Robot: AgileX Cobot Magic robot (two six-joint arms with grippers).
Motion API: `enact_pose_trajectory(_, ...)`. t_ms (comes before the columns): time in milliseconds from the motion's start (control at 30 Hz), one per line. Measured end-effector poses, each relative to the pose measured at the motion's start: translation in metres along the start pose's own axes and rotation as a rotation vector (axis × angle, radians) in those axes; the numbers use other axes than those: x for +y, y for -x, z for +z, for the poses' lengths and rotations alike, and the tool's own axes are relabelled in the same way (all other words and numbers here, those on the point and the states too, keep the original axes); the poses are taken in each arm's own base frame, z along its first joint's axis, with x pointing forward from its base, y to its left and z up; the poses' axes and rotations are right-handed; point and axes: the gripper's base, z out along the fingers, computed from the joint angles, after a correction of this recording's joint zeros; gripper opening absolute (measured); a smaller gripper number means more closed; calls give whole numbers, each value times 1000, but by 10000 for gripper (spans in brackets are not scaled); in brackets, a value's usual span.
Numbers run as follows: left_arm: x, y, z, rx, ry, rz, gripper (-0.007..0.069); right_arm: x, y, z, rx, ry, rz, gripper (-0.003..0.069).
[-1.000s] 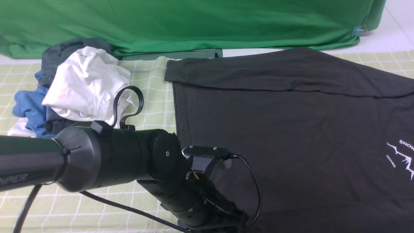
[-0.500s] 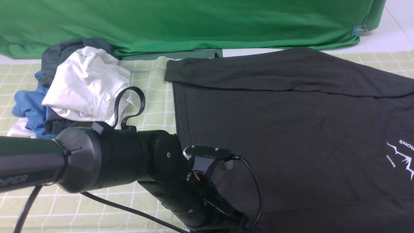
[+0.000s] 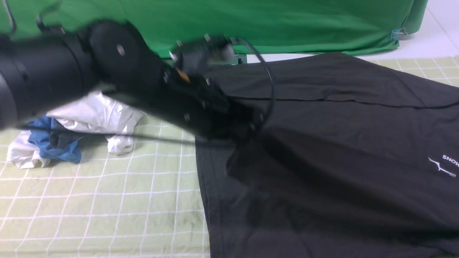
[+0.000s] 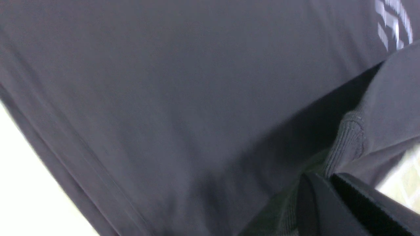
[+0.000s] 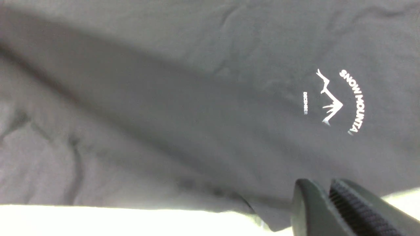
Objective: Fold a long-sleeved shirt over a green coffee tablecloth.
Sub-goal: 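Fold the left side of the black T-shirt inward over its body, then grab the top left corner of the dark shirt with the left gripper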
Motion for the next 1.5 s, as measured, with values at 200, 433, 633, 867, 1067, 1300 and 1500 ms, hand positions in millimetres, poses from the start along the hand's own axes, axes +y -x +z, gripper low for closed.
enact_pose_trajectory(200,39,19,33,28,62,-87,24,0,0,0,-3,-1,0,108)
enact_pose_trajectory(433,92,25,75,47,134,-198,24,0,0,0,-4,-1,0,120)
enact_pose_trajectory(633,114,37,94,38,154,-251,62,0,1,0,-6,-1,0,129)
enact_pose_trajectory(867,127,86,60,-118,162,-287,280,0,1,0,-7,0,0,138)
enact_pose_trajectory(1067,159,127,33,-228,166,-376,402,0,2,0,-23,-3,0,144)
enact_pose_trajectory(1300,194,123,86,-151,194,-464,414,-1,3,0,-35,-5,13,156)
enact_pose_trajectory(1500,224,114,126,-175,244,-478,414,-1,3,0,-35,-5,19,165)
